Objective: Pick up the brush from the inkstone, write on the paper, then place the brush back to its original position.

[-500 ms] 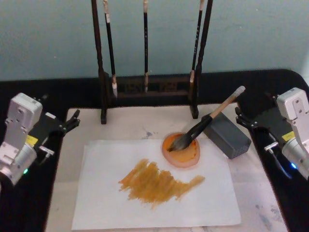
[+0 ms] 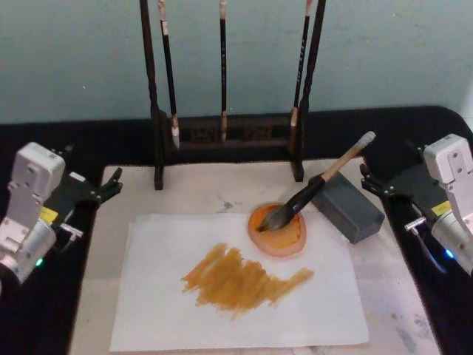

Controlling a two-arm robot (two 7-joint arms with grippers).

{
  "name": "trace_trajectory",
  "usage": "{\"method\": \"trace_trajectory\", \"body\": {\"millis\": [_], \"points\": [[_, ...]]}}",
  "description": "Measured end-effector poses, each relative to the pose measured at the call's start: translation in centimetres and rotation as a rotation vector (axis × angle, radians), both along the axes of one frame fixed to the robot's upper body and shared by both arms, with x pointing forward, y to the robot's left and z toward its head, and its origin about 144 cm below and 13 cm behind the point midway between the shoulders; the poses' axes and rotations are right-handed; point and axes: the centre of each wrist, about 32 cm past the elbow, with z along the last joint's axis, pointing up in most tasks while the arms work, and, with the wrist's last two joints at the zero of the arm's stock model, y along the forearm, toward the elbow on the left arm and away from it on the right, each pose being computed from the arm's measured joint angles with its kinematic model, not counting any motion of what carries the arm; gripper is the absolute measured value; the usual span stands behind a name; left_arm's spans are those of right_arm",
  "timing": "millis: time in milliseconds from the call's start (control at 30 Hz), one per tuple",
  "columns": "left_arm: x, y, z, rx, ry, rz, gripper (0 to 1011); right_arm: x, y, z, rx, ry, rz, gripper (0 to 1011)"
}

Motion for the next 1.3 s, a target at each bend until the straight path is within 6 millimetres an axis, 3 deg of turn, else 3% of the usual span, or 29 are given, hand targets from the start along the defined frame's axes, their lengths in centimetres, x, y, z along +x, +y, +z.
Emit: {"method": "trace_trajectory", "body": {"millis": [1300], "points": [[0.0,0.0,0.0,0.0,0.0,0.0,1010,0.0,0.0,0.0,0.0,0.0,0.0,1000]]}}
